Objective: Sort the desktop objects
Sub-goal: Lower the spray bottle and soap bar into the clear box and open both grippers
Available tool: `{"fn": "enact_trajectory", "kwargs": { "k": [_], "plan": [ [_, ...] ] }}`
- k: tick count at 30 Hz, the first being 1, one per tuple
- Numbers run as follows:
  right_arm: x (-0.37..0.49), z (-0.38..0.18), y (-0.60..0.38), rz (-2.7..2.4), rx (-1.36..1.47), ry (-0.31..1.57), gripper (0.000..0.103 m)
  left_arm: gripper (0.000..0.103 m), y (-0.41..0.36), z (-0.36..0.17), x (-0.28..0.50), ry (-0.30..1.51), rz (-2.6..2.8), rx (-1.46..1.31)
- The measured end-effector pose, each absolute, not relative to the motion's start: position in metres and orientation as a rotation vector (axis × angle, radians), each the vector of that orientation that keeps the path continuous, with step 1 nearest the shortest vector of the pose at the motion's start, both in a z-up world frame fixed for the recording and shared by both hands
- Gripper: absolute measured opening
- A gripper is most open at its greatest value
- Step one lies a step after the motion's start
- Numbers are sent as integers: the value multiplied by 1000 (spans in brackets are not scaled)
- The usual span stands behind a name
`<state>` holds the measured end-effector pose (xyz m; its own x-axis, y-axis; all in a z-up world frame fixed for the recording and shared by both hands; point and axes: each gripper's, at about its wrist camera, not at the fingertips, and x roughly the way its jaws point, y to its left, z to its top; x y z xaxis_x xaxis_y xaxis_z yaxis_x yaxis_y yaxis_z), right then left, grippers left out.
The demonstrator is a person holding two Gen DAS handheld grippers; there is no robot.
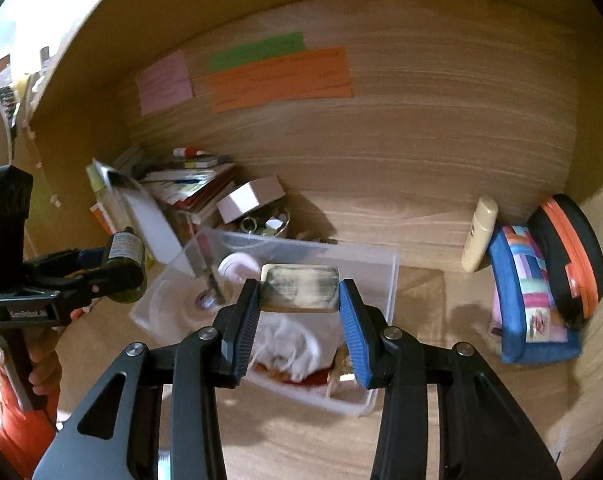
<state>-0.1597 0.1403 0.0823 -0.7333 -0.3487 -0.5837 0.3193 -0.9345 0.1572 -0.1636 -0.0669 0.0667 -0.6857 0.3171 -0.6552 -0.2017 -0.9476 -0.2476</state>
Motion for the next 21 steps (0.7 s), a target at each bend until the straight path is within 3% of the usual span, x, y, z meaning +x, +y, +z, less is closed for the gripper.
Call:
{"fn": "enact_trajectory", "kwargs": {
  "k": [6, 17, 21],
  "plan": [
    [-183, 80, 132, -2654, 914, -81, 37, 79, -56, 58, -192, -278, 2588, -1134],
    [-218, 32, 138, -2629, 1092, -127, 37, 78, -25, 50, -229, -218, 2553, -1175],
    [-218, 24, 139, -2669, 1116, -54, 37, 78, -12, 39, -239, -178, 2507, -1219]
  ]
}}
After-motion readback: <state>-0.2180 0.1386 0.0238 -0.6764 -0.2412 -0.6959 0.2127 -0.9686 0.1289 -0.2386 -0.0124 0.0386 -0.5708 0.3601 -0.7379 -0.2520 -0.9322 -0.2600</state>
